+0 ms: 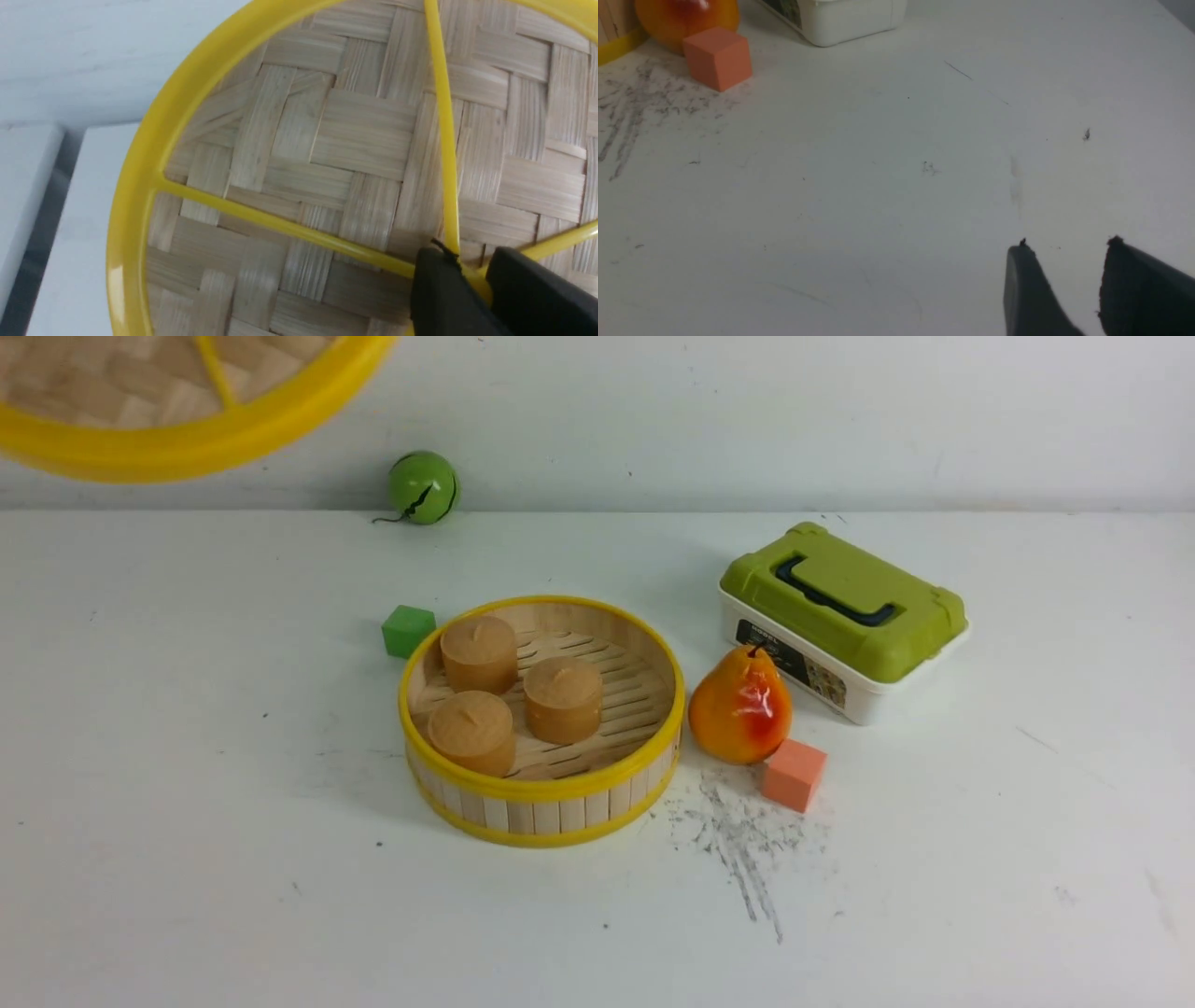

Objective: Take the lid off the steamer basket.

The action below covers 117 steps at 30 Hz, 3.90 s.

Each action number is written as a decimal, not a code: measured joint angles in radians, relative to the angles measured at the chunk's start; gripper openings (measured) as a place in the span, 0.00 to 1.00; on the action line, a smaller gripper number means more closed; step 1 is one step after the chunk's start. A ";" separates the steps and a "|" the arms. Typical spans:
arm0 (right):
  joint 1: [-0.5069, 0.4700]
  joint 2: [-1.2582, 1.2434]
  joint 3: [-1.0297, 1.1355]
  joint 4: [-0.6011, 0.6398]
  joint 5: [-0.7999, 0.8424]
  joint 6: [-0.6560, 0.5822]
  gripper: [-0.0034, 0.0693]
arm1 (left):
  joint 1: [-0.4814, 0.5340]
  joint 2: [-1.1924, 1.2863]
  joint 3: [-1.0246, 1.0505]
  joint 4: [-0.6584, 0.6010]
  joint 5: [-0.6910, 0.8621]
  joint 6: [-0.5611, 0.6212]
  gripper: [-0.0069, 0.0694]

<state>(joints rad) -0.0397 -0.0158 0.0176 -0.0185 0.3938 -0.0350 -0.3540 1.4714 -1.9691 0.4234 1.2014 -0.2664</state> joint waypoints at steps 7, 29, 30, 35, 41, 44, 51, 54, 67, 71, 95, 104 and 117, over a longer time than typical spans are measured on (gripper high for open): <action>0.000 0.000 0.000 0.000 0.000 0.000 0.38 | 0.242 -0.116 0.575 -0.052 -0.271 -0.176 0.23; 0.000 0.000 0.000 0.000 0.000 0.000 0.38 | 0.315 0.303 0.873 -0.115 -0.913 -0.308 0.24; 0.000 0.000 0.000 0.000 0.000 0.000 0.38 | 0.315 0.312 0.873 -0.115 -0.915 -0.313 0.27; 0.000 0.000 0.000 0.000 0.000 0.000 0.38 | 0.315 0.320 0.873 -0.115 -0.918 -0.322 0.42; 0.000 0.000 0.000 0.000 0.000 0.000 0.38 | 0.315 0.293 0.856 -0.165 -0.844 -0.322 0.52; 0.000 0.000 0.000 0.000 0.000 0.000 0.38 | 0.315 0.213 0.823 -0.184 -0.758 -0.320 0.51; 0.000 0.000 0.000 0.000 0.000 0.000 0.38 | 0.315 -0.261 0.767 -0.213 -0.708 -0.232 0.16; 0.000 0.000 0.000 0.000 0.000 0.000 0.38 | 0.315 -0.495 0.796 -0.264 -0.688 -0.182 0.07; 0.000 0.000 0.000 0.000 0.000 0.000 0.38 | 0.315 -1.165 1.278 -0.357 -0.860 -0.067 0.07; 0.000 0.000 0.000 0.000 0.000 0.000 0.38 | 0.315 -1.189 1.372 -0.359 -0.903 -0.064 0.07; 0.000 0.000 0.000 0.000 0.000 0.000 0.38 | -0.026 -1.156 1.429 -0.265 -1.055 -0.011 0.07; 0.000 0.000 0.000 0.000 0.000 0.000 0.38 | -0.025 -1.278 1.469 -0.205 -0.893 -0.011 0.07; 0.000 0.000 0.000 0.000 0.000 0.000 0.38 | 0.290 -1.485 1.749 -0.302 -0.683 0.062 0.07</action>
<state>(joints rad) -0.0397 -0.0158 0.0176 -0.0185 0.3938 -0.0350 -0.0641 -0.0134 -0.2198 0.1216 0.5185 -0.2047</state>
